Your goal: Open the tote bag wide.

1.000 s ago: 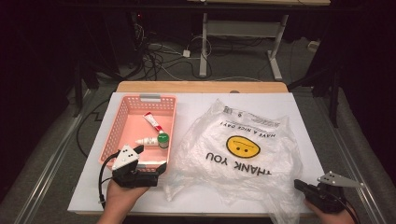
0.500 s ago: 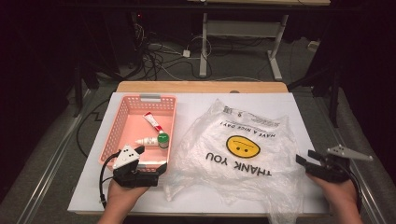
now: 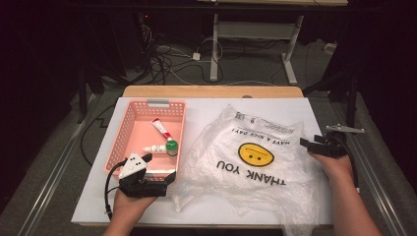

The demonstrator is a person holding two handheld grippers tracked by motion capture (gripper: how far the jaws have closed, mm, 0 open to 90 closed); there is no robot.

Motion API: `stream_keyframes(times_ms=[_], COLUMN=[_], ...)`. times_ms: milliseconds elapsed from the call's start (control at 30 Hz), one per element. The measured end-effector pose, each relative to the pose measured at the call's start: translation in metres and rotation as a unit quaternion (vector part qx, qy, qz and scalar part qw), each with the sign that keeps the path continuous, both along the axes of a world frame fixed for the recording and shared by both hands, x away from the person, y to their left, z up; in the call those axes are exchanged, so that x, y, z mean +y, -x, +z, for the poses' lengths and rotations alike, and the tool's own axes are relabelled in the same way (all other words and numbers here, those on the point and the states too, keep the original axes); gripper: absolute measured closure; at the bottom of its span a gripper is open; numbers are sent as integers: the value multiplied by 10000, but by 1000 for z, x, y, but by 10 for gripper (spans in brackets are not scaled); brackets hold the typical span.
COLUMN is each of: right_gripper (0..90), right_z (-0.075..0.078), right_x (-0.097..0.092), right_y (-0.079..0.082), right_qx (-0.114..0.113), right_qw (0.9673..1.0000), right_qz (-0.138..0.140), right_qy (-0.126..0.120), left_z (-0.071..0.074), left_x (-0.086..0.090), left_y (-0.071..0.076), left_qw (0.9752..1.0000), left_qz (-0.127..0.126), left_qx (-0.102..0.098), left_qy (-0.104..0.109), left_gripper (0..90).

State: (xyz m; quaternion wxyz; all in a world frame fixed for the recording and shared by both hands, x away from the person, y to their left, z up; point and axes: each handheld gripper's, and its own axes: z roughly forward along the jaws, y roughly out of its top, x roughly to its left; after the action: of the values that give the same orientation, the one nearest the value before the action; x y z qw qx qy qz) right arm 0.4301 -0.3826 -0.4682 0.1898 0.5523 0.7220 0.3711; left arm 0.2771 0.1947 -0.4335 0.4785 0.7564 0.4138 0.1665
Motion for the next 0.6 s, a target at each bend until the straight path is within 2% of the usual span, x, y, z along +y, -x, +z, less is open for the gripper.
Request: stream_keyframes(times_ms=[133,267,333,367,400,433,533,567,600], right_gripper=[260,293,427,518,518,568,748,882,882], right_z=[-3,-11,-11,-12,-12,-12,-12,-11,-11], right_x=[5,7,11,18,18,20,19,18,18], right_y=[-11,-16,-14,-12,-12,-10,-9,-8,-8], right_qx=[126,295,232,143,143,127,101,161,161], right_qw=[9998,9992,9986,9965,9965,9959,9954,9951,9951], right_qz=[59,141,284,468,468,524,671,798,798], right_qy=[109,248,392,671,671,729,676,568,568], left_z=[0,-1,-2,-2,-3,-3,-3,-3,-3], left_x=[0,0,0,1,1,1,1,1,1], left_y=[0,0,-1,-1,-1,-1,-1,-1,-1], left_qw=[10000,10000,10000,10000,10000,10000,10000,10000,10000], left_qz=[14,11,30,39,43,45,50,46,39], left_qx=[-6,22,42,59,68,79,86,82,79], left_qy=[-2,-27,-23,-37,-30,-17,-4,-3,-9], left_gripper=[0,0,0,0,0,0,0,0,0])
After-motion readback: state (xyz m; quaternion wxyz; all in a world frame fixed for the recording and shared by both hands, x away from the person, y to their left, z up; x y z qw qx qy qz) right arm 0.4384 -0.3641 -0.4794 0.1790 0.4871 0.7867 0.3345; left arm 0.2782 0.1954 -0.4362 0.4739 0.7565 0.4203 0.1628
